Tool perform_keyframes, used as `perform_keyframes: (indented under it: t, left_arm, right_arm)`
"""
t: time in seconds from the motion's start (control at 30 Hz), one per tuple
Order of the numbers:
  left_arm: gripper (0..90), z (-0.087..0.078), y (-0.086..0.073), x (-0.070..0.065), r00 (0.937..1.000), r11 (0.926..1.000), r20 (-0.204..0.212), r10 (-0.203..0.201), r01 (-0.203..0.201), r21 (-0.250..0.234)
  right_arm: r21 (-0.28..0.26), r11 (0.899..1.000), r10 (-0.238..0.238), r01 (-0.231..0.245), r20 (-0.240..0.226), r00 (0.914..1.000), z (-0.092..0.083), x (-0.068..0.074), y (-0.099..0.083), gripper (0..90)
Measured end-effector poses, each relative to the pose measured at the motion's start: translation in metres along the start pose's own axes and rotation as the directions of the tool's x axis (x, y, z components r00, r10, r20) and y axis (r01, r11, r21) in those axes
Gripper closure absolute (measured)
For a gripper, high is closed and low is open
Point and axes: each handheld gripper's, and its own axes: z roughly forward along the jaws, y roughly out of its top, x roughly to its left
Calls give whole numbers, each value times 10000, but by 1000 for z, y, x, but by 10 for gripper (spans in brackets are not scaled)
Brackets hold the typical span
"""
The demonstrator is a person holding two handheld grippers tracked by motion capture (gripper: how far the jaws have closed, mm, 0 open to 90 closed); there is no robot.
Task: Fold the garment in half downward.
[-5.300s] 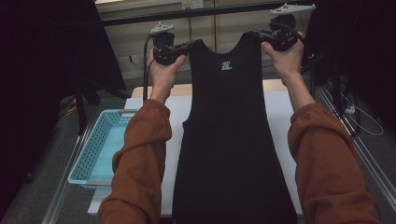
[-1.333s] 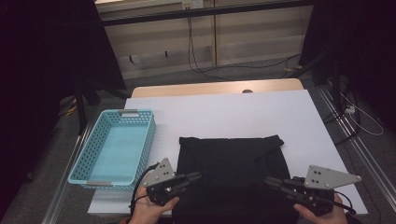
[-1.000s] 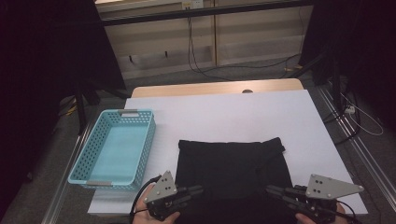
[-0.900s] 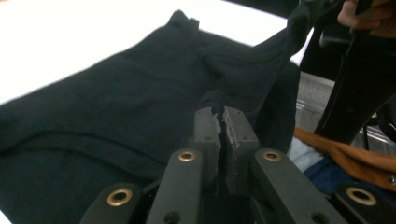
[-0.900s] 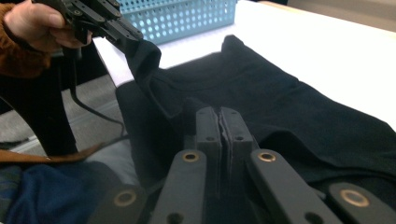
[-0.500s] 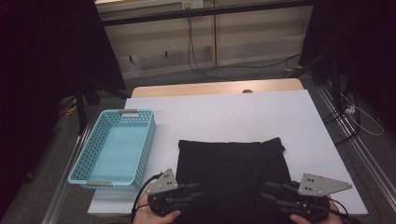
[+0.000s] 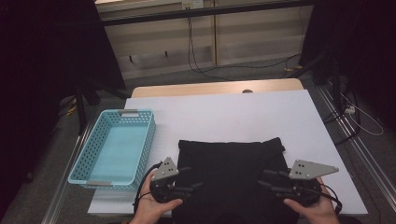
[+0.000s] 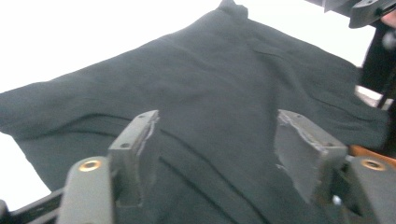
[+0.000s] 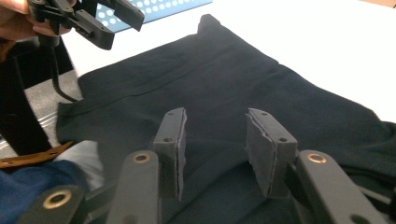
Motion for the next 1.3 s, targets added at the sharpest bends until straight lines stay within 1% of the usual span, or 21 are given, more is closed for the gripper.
perform_keyframes:
  t: [0.03, 0.1, 0.17, 0.27, 0.33, 0.37, 0.47, 0.5, 0.53, 0.6, 0.63, 0.7, 0.73, 0.8, 0.87, 0.9, 0.93, 1.0, 1.1, 1.23, 1.3]
  left_arm:
    - [278, 2, 1, 2, 9999, 10000, -51, -95, 95, -27]
    - [211, 6, 3, 5, 9993, 9999, -350, -105, 107, 56]
    - [190, 10, 4, 8, 9989, 9995, -359, -301, 298, -67]
    - [144, 15, 9, 14, 9973, 10000, -726, -90, 92, 23]
    - [111, 19, 12, 21, 9960, 9998, -865, -206, 202, -55]
    - [104, 21, 13, 23, 9954, 9999, -943, -135, 132, -38]
    - [102, 28, 15, 31, 9937, 9999, -1117, -48, 37, -96]
    - [89, 31, 17, 33, 9940, 9999, -1094, -35, 21, -132]
    - [83, 34, 18, 36, 9926, 9998, -1212, 1, -23, -176]
    - [52, 39, 22, 40, 9925, 9999, -1221, -100, 89, -100]
    - [47, 42, 24, 42, 9918, 10000, -1278, -77, 76, -14]
    - [50, 47, 27, 44, 9884, 9995, -1488, 291, -271, 160]
    - [48, 50, 28, 45, 9870, 9993, -1567, 351, -329, 166]
    - [50, 56, 30, 49, 9868, 9994, -1602, 229, -183, 302]
    - [50, 61, 33, 53, 9842, 9986, -1746, 306, -227, 468]
    - [51, 64, 34, 56, 9824, 9988, -1848, 266, -184, 464]
    - [57, 67, 35, 58, 9797, 9983, -1973, 361, -262, 525]
    - [64, 72, 38, 64, 9776, 9983, -2072, 366, -262, 528]
    - [70, 79, 40, 74, 9779, 9984, -2089, 100, 18, 564]
    - [79, 87, 36, 88, 9721, 9972, -2342, -90, 260, 695]
    - [81, 89, 33, 92, 9717, 9958, -2361, -99, 311, 861]
  right_arm:
    - [16, 10000, -12, 12, 83, 10000, 1, -4, 1, 600]
    - [24, 10000, 1, -2, 222, 9998, 4, -13, 3, 608]
    - [68, 10000, 9, -11, 353, 9994, 6, -20, 5, 618]
    - [146, 9999, 56, -64, 529, 9986, 10, -34, 6, 634]
    - [165, 9998, 91, -103, 711, 9974, 10, -42, 6, 636]
    - [166, 9997, 146, -160, 800, 9967, 10, -46, 6, 637]
    - [78, 9995, 281, -291, 1058, 9940, 8, -59, 7, 628]
    - [36, 9994, 344, -350, 1140, 9929, 7, -63, 8, 626]
    - [13, 9992, 389, -394, 1266, 9912, 6, -67, 8, 622]
    - [-6, 9991, 419, -423, 1480, 9881, 6, -76, 10, 616]
    - [-3, 9989, 460, -465, 1595, 9861, 6, -81, 10, 617]
    - [-58, 9981, 615, -615, 1799, 9817, 6, -90, 12, 618]
    - [-45, 9980, 629, -631, 1839, 9809, 6, -94, 12, 621]
    - [-12, 9973, 728, -741, 1991, 9773, 7, -101, 14, 626]
    - [83, 9970, 738, -772, 2100, 9749, 9, -109, 16, 631]
    - [115, 9970, 718, -761, 2155, 9739, 11, -112, 17, 634]
    - [161, 9965, 769, -824, 2185, 9728, 12, -116, 18, 636]
    - [263, 9959, 790, -870, 2214, 9720, 15, -122, 19, 641]
    - [503, 9939, 840, -982, 2314, 9692, 22, -132, 21, 651]
    - [700, 9910, 945, -1145, 2416, 9658, 32, -144, 19, 668]
    - [921, 9873, 1028, -1293, 2502, 9627, 38, -152, 16, 671]
